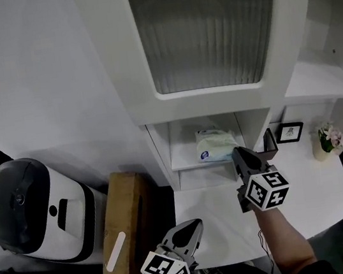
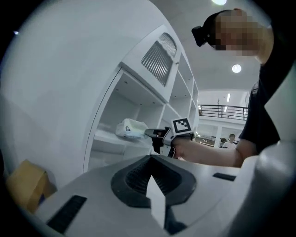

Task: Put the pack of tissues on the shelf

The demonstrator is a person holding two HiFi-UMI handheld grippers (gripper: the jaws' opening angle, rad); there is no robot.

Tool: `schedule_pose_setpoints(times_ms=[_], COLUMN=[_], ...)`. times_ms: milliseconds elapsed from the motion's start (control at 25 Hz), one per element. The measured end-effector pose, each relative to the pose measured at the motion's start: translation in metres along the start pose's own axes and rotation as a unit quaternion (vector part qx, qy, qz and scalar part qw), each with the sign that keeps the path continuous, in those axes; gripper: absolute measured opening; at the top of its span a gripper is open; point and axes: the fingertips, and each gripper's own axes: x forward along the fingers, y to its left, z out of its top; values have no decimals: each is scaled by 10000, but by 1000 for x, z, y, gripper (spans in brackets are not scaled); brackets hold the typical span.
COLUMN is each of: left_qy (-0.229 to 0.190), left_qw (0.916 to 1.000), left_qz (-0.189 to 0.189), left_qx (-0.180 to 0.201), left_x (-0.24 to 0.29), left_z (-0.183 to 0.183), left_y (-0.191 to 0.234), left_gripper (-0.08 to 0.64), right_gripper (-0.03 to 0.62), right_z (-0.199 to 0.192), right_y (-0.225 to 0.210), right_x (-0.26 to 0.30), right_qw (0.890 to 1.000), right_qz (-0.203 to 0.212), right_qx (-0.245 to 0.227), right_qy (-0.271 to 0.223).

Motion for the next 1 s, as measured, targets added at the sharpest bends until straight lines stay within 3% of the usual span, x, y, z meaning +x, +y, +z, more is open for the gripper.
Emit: schedule_pose_setpoints(times_ms=[640, 1000], left_qy=[113, 120], left_qw=[9997, 9997], left_qz=[75, 97], left_qx=[-218, -201], left_x=[-2, -4], left_z=[-13, -14], left_y=[19, 11], left_gripper=[3, 3], right_gripper=[11, 12], right_z=[-14, -17], right_y=[-5, -4], right_x=[28, 27], right_qw=[9993, 9995], right_qz=[-330, -239], right_qx=[-23, 18], right_qy=[150, 201])
